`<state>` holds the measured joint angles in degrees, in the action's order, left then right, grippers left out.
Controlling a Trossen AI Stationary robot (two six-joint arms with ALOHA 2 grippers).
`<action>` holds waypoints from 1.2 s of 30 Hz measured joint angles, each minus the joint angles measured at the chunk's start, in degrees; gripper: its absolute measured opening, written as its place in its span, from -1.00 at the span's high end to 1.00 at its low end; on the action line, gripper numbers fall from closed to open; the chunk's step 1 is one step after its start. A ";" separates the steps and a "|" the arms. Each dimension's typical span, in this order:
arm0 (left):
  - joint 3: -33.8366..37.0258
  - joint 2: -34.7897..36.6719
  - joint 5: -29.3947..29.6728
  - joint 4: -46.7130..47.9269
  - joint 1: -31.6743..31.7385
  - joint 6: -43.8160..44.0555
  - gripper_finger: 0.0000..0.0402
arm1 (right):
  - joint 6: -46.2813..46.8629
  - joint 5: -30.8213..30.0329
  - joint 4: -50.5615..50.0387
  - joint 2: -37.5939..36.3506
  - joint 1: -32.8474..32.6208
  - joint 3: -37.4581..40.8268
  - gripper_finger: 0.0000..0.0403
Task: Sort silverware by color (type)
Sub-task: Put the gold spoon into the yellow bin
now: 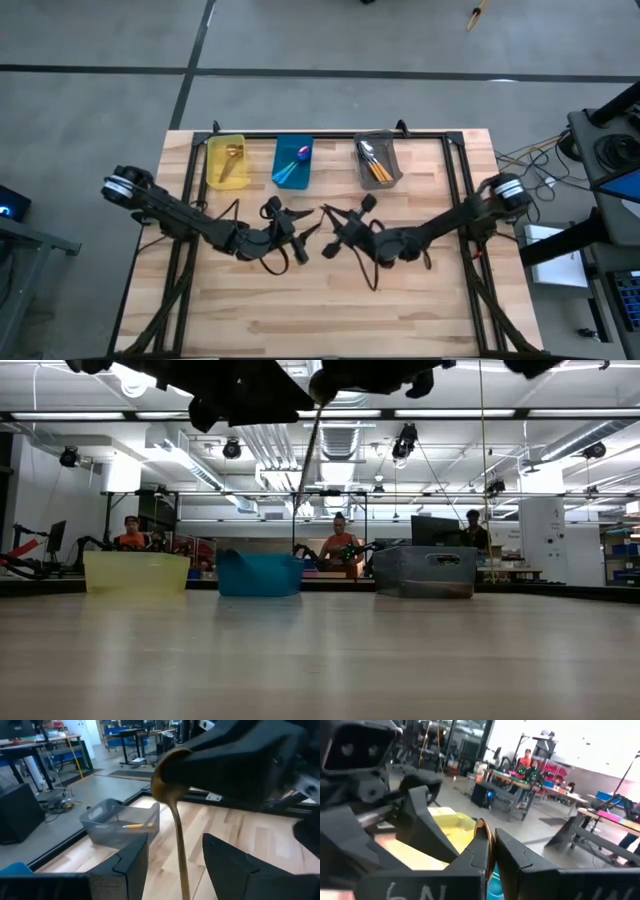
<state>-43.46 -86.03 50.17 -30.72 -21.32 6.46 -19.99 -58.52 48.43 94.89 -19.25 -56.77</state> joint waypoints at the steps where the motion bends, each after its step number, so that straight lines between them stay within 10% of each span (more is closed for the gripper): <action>1: 0.00 -0.23 0.09 -0.17 0.00 -0.32 0.17 | -1.24 -0.01 2.91 1.23 -0.02 0.00 0.94; 14: 0.00 -2.09 5.46 0.13 0.04 -1.49 0.20 | -5.11 0.39 16.91 4.47 0.13 0.02 0.94; 27: 0.00 -3.62 4.95 -0.32 0.00 -0.56 0.94 | -4.08 0.37 16.94 4.46 0.24 0.02 0.94; 36: 0.00 -3.56 5.48 -0.56 0.02 3.55 0.99 | -4.09 0.44 16.58 4.22 0.63 0.02 0.83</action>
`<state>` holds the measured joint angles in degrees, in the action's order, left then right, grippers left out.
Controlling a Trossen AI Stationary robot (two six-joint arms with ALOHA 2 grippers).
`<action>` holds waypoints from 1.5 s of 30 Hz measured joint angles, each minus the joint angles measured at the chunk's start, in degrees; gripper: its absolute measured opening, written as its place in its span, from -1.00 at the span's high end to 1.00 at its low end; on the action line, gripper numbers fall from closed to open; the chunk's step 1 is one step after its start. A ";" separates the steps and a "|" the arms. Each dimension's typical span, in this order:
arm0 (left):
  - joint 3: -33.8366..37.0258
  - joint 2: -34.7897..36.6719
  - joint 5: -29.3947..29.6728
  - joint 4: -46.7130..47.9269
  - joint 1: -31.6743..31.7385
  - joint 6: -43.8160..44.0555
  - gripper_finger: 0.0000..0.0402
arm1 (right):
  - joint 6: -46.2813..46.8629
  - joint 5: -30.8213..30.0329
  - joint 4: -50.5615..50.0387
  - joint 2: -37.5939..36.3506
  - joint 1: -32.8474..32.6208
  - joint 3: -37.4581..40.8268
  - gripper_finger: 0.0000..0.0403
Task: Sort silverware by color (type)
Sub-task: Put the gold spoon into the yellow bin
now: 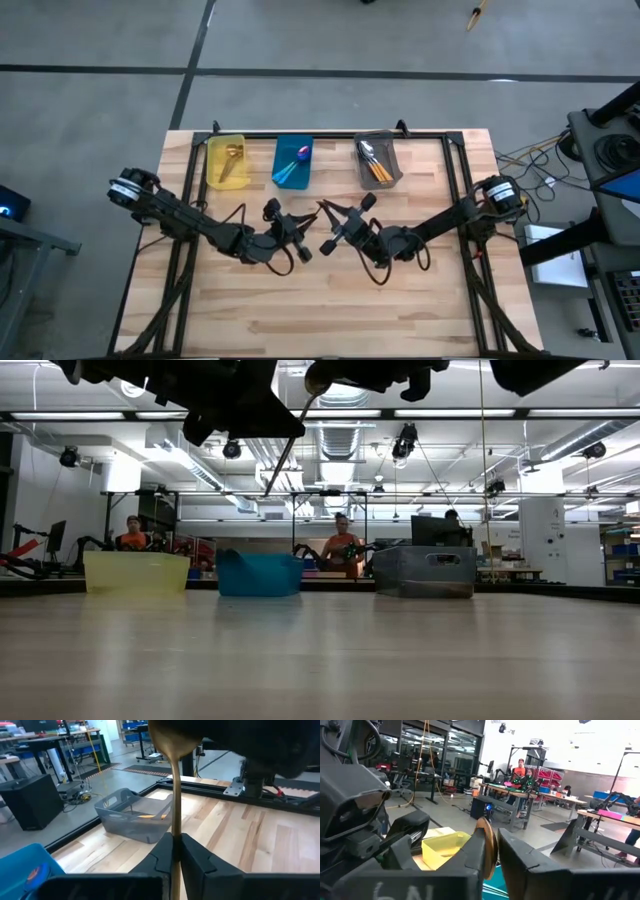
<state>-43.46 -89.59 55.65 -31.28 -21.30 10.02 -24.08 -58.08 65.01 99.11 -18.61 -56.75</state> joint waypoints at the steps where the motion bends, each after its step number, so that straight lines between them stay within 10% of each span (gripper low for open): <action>1: 0.00 0.02 0.19 0.00 0.03 0.16 0.99 | 0.01 0.00 0.00 -0.09 0.08 0.00 0.79; 13: -0.02 4.54 0.37 5.30 0.91 2.03 0.99 | -5.55 -5.91 -2.74 -5.17 0.13 0.00 0.21; 23: 0.02 19.25 -0.68 36.90 8.05 14.47 1.00 | -8.09 -10.06 -15.47 -13.61 0.13 -0.09 0.08; 34: -7.02 28.50 -24.96 79.62 37.29 22.38 1.00 | 4.43 -8.16 -47.72 -23.69 1.99 -0.09 0.08; 45: -8.41 24.99 -41.75 88.97 63.87 9.39 1.00 | 21.13 9.05 -75.86 -29.24 9.66 -0.04 0.11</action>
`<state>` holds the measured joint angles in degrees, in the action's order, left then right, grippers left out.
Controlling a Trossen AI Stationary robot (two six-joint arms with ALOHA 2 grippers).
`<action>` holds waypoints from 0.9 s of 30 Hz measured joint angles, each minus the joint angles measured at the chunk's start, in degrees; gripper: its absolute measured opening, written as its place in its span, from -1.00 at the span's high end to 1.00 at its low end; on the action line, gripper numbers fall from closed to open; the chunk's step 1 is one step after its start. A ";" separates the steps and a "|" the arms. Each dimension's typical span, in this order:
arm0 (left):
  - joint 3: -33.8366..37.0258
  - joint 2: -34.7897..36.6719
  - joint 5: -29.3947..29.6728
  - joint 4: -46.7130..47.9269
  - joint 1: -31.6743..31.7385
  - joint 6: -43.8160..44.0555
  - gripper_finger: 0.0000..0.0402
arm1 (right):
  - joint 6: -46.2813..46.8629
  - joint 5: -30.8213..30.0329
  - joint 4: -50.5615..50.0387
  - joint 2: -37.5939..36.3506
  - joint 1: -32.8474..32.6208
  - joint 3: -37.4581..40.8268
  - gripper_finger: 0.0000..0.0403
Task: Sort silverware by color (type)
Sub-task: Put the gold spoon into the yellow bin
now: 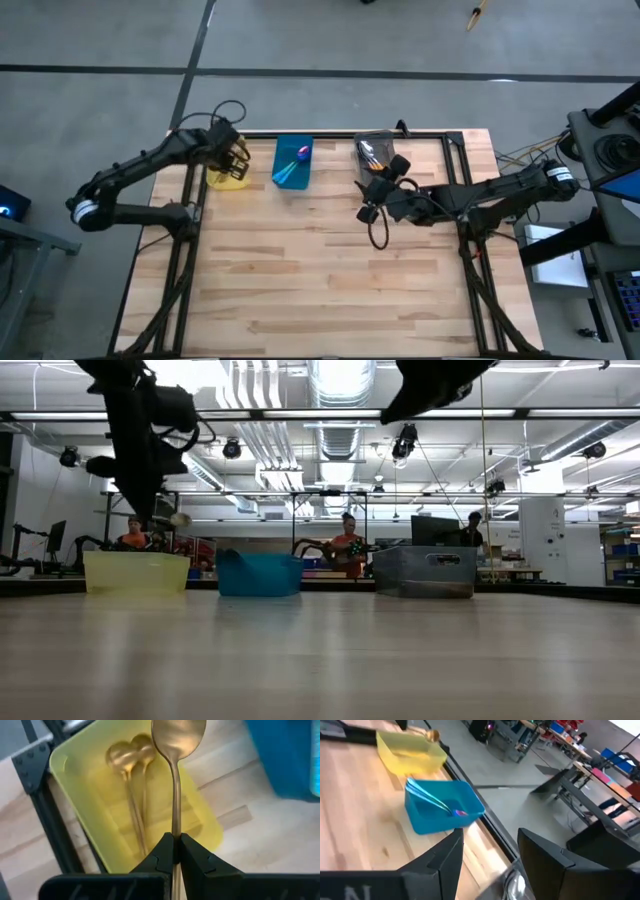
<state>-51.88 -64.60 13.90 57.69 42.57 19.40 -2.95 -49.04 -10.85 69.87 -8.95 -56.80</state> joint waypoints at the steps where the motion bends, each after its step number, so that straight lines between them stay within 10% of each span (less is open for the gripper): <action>1: 0.00 -0.68 -0.91 0.21 1.45 -0.87 1.00 | 0.01 0.00 -0.82 0.00 0.35 0.00 0.11; 27: -6.56 -21.71 -5.29 5.92 12.35 -4.44 1.00 | -5.30 0.04 -2.16 0.04 1.11 2.27 0.14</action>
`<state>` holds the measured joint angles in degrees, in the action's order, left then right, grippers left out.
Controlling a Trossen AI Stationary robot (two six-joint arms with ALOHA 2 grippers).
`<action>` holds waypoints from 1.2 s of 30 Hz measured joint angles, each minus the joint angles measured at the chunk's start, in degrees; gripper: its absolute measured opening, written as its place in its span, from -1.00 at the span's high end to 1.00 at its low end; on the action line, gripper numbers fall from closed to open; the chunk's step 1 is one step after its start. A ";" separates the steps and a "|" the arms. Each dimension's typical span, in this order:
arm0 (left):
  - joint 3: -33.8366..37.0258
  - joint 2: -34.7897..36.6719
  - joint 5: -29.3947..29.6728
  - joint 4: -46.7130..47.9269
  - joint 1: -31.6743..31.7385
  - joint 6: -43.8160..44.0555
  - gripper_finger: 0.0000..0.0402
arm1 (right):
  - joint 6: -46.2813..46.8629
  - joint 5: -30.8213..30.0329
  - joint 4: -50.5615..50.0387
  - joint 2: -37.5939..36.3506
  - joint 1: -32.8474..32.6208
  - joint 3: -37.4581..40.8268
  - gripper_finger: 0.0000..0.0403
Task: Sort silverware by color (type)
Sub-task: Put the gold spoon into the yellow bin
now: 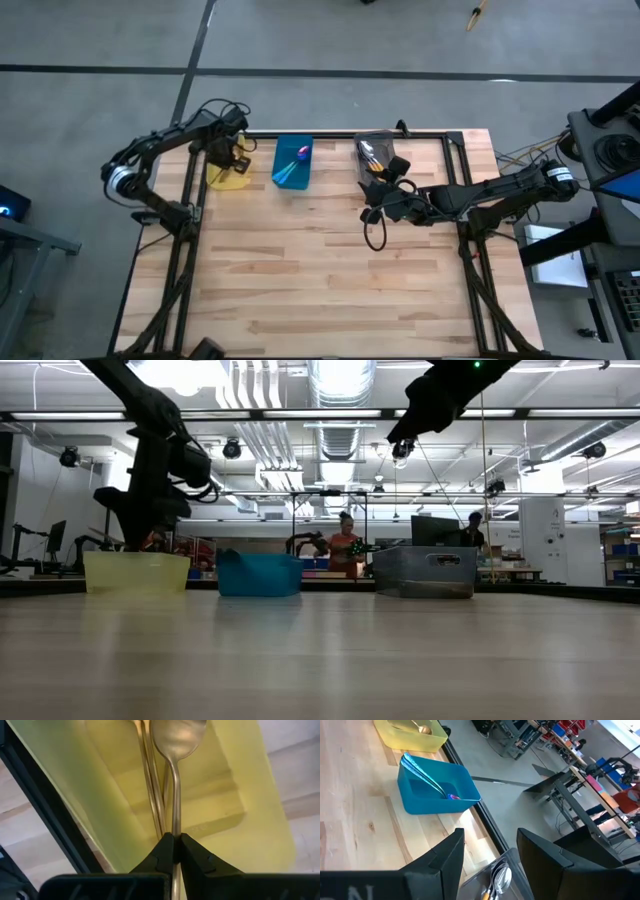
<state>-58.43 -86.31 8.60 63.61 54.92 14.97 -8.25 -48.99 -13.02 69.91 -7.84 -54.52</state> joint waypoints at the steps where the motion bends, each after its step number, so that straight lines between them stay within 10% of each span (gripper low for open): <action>1: 0.00 -0.27 0.02 -0.31 0.02 0.27 1.00 | 0.00 0.00 0.00 0.00 0.00 0.00 0.14; 36: 0.04 -7.54 6.03 -5.66 0.04 9.31 0.91 | 0.11 0.15 -0.02 -0.02 0.00 0.00 0.14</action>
<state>-58.39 -93.84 14.63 57.95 54.96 24.28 -8.14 -48.84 -13.04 69.89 -7.84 -54.52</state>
